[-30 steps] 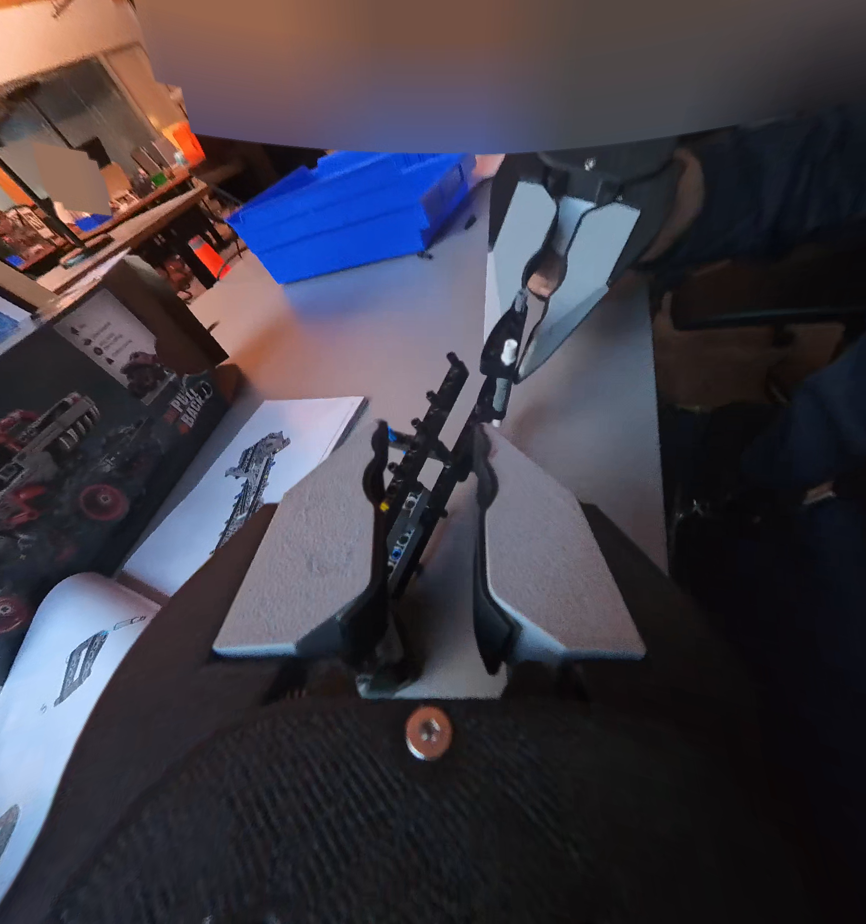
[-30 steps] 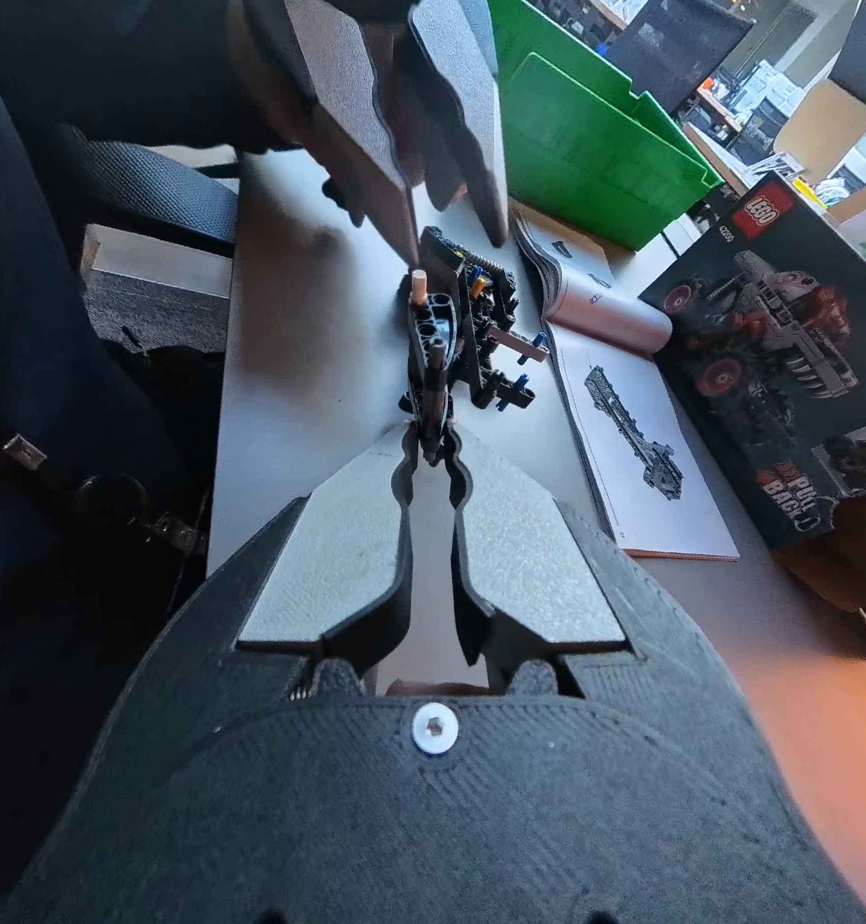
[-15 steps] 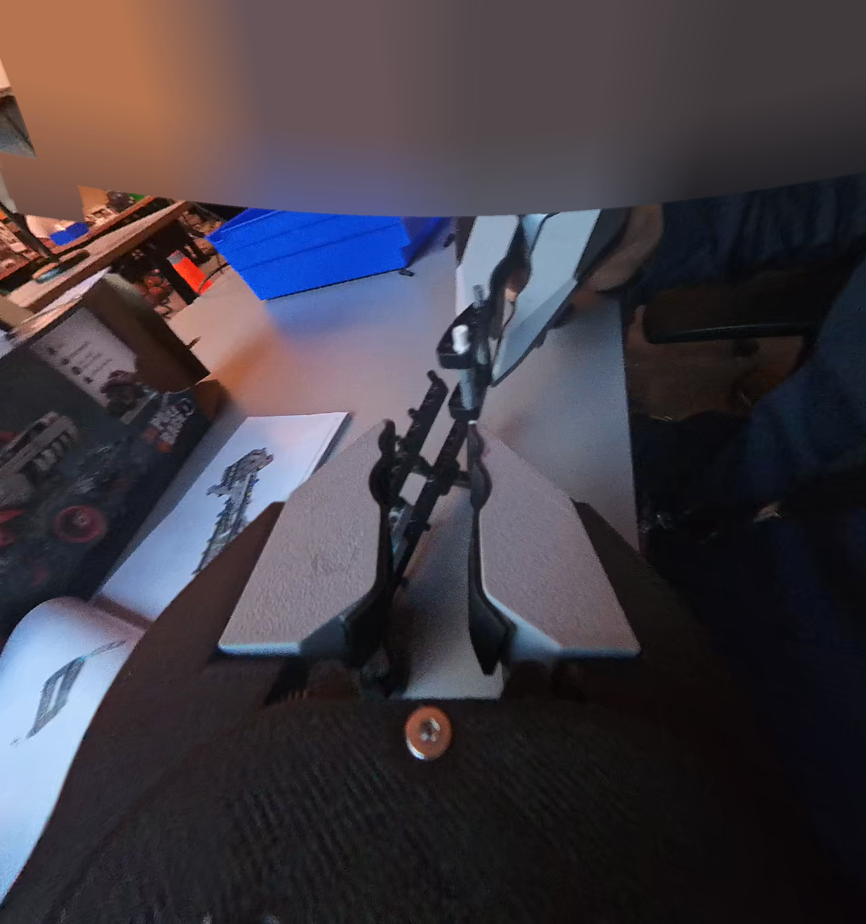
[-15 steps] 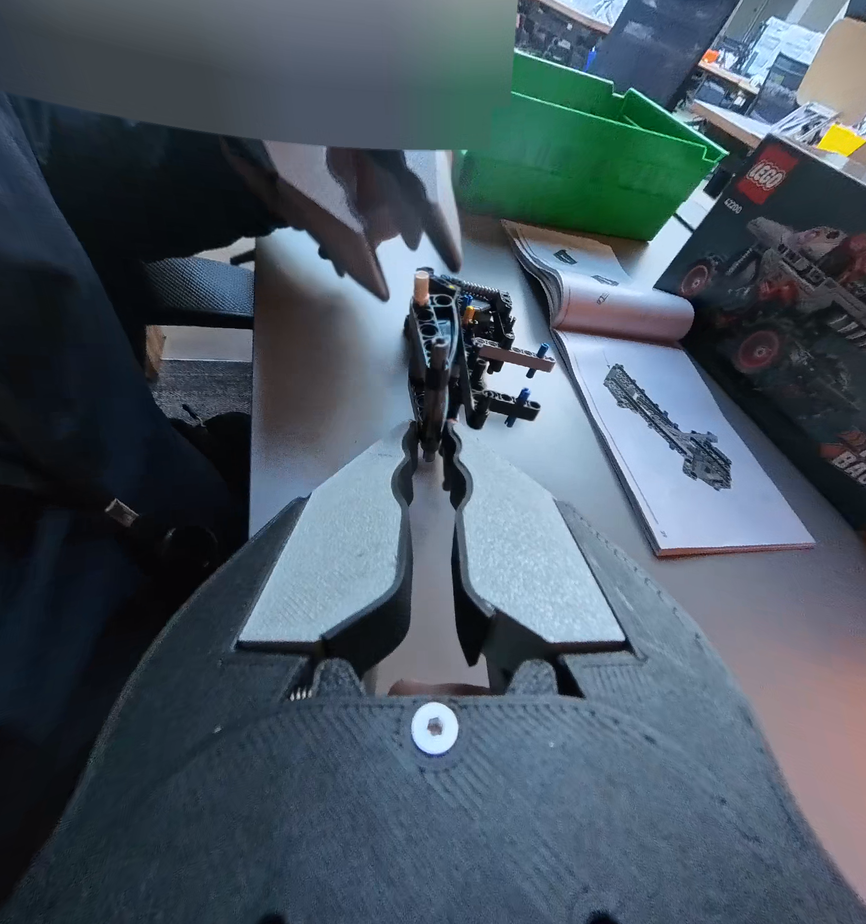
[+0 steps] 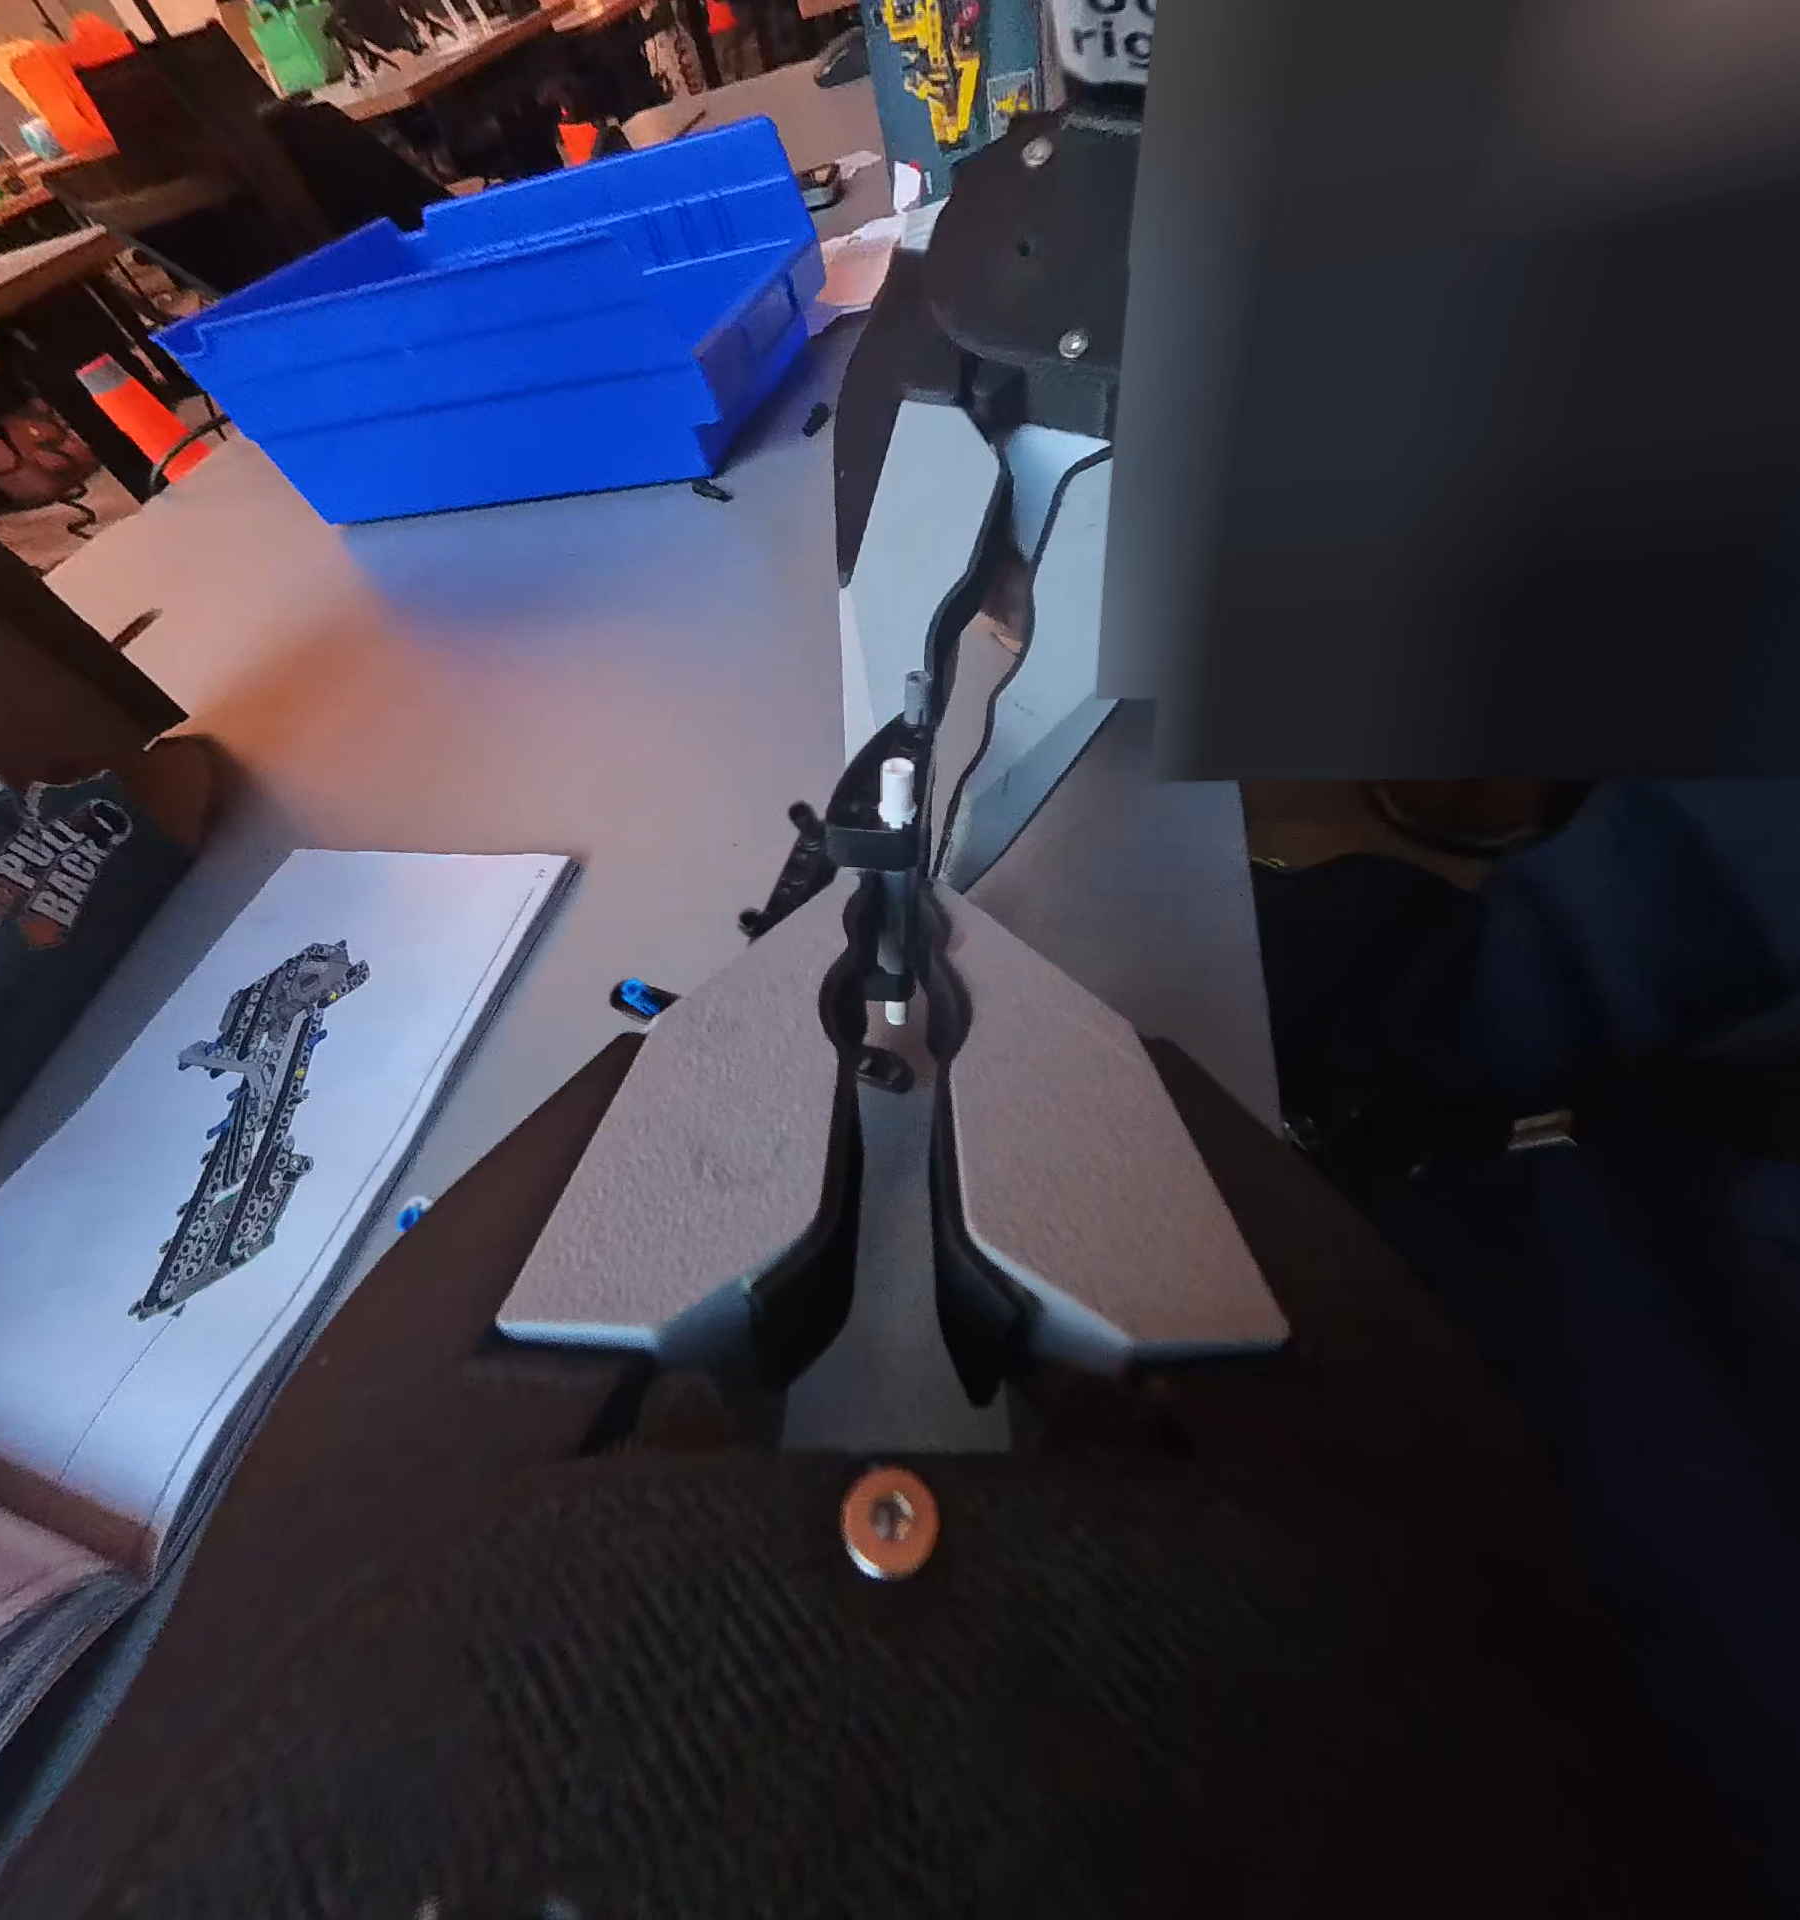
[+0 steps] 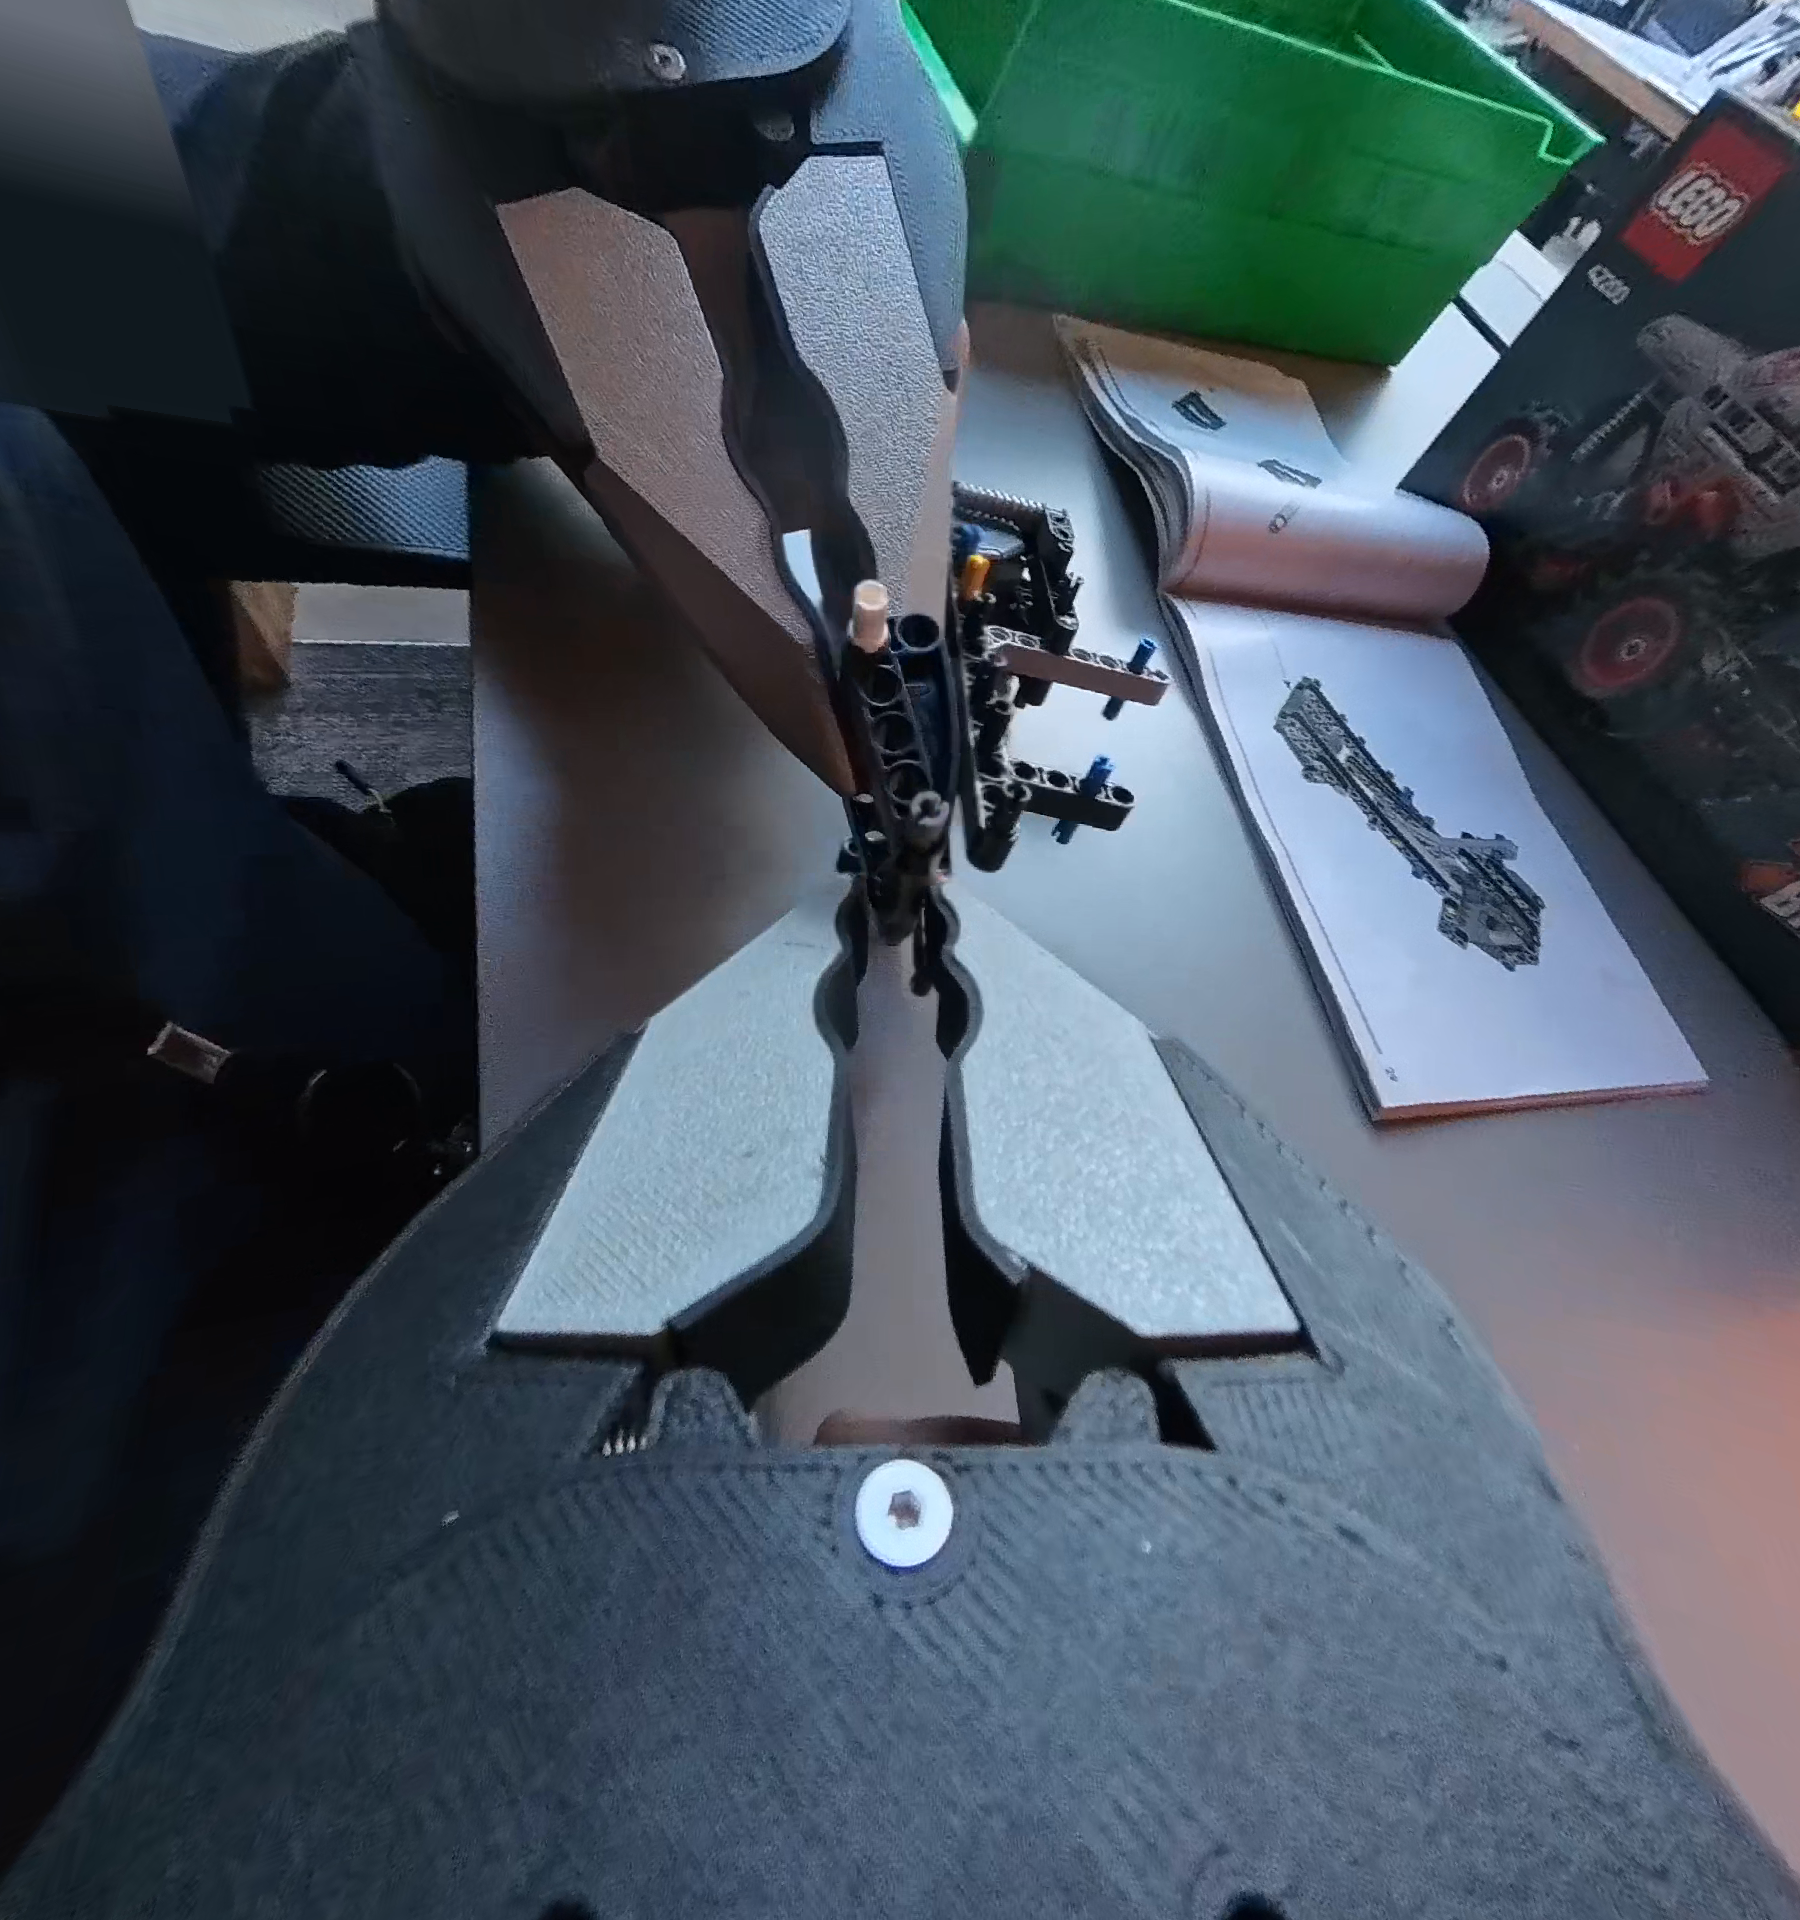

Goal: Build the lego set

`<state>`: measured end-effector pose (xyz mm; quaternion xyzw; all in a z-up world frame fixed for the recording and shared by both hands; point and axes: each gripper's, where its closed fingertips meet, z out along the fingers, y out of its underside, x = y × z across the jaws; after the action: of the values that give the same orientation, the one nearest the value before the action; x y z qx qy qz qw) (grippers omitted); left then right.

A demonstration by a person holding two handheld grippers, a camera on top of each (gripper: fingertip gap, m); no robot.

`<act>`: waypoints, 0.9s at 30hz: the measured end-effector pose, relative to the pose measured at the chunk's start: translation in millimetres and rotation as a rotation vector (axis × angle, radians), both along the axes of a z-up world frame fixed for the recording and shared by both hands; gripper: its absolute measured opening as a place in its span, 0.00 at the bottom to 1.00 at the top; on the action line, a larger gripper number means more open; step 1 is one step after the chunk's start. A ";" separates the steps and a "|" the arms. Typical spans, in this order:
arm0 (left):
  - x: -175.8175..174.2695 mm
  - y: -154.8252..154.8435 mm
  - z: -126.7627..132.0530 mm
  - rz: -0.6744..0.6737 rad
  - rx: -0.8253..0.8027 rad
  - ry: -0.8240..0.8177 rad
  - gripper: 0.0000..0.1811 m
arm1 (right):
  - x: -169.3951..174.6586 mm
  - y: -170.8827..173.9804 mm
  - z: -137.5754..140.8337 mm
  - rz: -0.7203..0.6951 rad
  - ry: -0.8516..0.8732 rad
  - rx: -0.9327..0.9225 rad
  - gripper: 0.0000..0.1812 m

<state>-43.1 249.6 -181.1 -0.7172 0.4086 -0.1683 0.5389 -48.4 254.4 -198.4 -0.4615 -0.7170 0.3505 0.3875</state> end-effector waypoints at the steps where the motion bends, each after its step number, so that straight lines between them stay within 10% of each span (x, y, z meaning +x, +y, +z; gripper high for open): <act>1: -0.4 1.7 0.6 0.008 -0.007 -0.007 0.01 | -0.2 1.6 0.7 -0.012 -0.003 -0.002 0.04; 9: -2.9 -0.2 -10.5 0.026 -0.050 0.066 0.02 | 0.2 0.4 -8.8 -0.023 -0.067 -0.046 0.04; 17: -46.7 7.8 11.2 0.042 0.083 0.439 0.29 | 3.0 9.9 -14.0 -0.097 -0.156 -0.036 0.04; 27: -35.0 26.3 -29.1 -0.151 -0.168 0.479 0.18 | -3.1 27.4 -20.3 -0.156 -0.154 0.047 0.04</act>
<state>-78.1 275.9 -210.2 -0.7463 0.5615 -0.0667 0.3512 -51.5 281.8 -218.6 -0.5320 -0.7146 0.2659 0.3682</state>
